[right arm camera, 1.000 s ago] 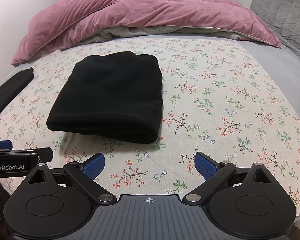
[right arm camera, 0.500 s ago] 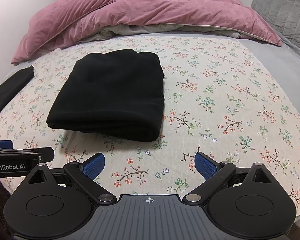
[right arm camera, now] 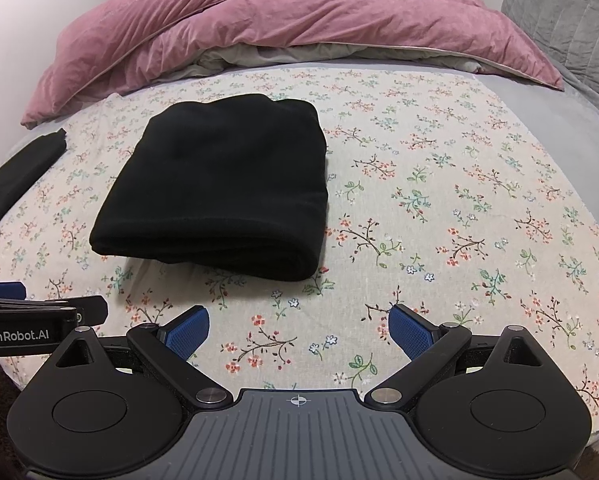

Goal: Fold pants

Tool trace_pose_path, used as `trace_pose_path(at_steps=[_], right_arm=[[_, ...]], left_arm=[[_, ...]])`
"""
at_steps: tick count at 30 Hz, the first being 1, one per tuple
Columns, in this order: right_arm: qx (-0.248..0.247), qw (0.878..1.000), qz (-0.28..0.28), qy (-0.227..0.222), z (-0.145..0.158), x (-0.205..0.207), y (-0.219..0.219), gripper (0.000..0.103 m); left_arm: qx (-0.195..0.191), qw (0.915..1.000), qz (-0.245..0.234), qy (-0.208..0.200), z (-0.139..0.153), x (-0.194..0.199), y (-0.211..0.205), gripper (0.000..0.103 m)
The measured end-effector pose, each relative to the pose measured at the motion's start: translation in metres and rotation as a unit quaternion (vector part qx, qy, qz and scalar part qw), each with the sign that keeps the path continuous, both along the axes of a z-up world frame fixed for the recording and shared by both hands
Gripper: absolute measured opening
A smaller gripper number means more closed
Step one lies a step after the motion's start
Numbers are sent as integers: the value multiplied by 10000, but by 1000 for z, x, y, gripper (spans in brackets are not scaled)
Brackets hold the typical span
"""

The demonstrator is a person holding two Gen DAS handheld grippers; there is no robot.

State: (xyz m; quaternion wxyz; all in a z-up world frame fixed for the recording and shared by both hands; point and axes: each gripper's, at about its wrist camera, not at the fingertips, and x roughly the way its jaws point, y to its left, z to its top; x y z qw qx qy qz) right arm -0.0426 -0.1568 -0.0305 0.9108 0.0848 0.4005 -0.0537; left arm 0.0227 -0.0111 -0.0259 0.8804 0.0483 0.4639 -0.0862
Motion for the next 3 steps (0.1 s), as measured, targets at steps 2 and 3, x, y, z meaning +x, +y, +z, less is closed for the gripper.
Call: trace_pose_path(at_steps=[2, 3], right_arm=[[3, 10000, 5, 14, -2, 2, 0, 98], [-2, 10000, 8, 25, -2, 4, 1, 98]], left_arm=[[-2, 10000, -1, 27, -3, 1, 0, 103], [-14, 10000, -2, 49, -4, 3, 0, 103]])
